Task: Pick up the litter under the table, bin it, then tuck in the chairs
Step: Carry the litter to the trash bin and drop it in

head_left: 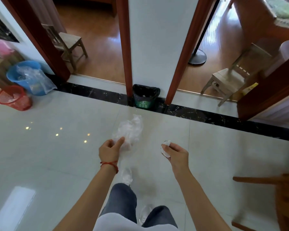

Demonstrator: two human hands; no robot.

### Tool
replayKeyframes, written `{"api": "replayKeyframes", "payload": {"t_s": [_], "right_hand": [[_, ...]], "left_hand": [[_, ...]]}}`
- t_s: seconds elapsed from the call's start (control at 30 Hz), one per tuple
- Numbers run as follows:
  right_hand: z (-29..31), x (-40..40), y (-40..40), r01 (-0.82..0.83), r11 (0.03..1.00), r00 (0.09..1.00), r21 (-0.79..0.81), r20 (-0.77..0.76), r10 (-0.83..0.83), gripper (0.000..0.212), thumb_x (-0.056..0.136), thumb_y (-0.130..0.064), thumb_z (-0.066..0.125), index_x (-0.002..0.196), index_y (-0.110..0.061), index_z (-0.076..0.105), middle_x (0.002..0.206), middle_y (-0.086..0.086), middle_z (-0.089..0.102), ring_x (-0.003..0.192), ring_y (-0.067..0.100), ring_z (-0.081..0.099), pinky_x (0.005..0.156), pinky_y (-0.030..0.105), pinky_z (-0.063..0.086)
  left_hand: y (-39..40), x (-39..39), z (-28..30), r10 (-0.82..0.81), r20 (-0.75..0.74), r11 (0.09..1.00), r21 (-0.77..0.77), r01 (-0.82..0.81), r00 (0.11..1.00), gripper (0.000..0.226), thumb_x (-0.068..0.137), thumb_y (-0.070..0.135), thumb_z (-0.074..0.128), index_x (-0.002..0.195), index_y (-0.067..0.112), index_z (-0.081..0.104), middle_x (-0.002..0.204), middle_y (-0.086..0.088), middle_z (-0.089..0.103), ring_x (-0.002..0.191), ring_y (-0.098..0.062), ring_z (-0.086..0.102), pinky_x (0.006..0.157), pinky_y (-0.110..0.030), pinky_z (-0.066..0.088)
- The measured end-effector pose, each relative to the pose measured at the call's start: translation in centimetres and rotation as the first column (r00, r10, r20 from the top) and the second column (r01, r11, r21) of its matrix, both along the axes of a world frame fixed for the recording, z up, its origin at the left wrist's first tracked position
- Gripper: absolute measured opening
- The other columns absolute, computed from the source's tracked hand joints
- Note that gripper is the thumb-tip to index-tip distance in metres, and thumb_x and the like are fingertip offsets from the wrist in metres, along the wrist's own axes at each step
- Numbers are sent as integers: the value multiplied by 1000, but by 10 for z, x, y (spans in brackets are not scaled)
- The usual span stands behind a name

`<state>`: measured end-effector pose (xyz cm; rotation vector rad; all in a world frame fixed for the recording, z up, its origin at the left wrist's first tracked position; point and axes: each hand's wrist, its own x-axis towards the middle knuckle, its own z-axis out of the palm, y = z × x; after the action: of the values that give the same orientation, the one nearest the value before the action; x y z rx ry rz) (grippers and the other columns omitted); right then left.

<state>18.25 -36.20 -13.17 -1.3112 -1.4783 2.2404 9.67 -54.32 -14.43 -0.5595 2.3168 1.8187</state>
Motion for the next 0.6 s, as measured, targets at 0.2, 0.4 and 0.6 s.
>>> {"api": "replayKeyframes", "payload": {"t_s": [0.2,0.4,0.6], "right_hand": [[-9,-104,32,48,999,999,16,2,-48,14,73,3,70,73,-10,73,88,25,68,76,20,60,81,38,54],[-6,-199,54,48,997,998,69,33,-50,13,74,-2,71,63,-10,72,102,38,54,72,20,56,91,47,50],[-9,-266,82,47,997,994,61,95,-53,8,74,-5,72,70,-12,71,97,31,57,67,28,62,87,40,53]], "left_hand": [[35,-112,-10,-45,34,999,17,44,998,42,72,27,73,53,11,39,54,-1,33,54,-16,30,53,-24,29],[62,-221,-4,-68,29,998,12,67,997,45,73,25,72,51,13,36,54,-1,32,53,-16,29,53,-26,28],[91,-291,-11,-73,71,997,-7,73,995,44,74,24,72,51,13,36,56,-2,32,55,-17,29,53,-25,29]]}}
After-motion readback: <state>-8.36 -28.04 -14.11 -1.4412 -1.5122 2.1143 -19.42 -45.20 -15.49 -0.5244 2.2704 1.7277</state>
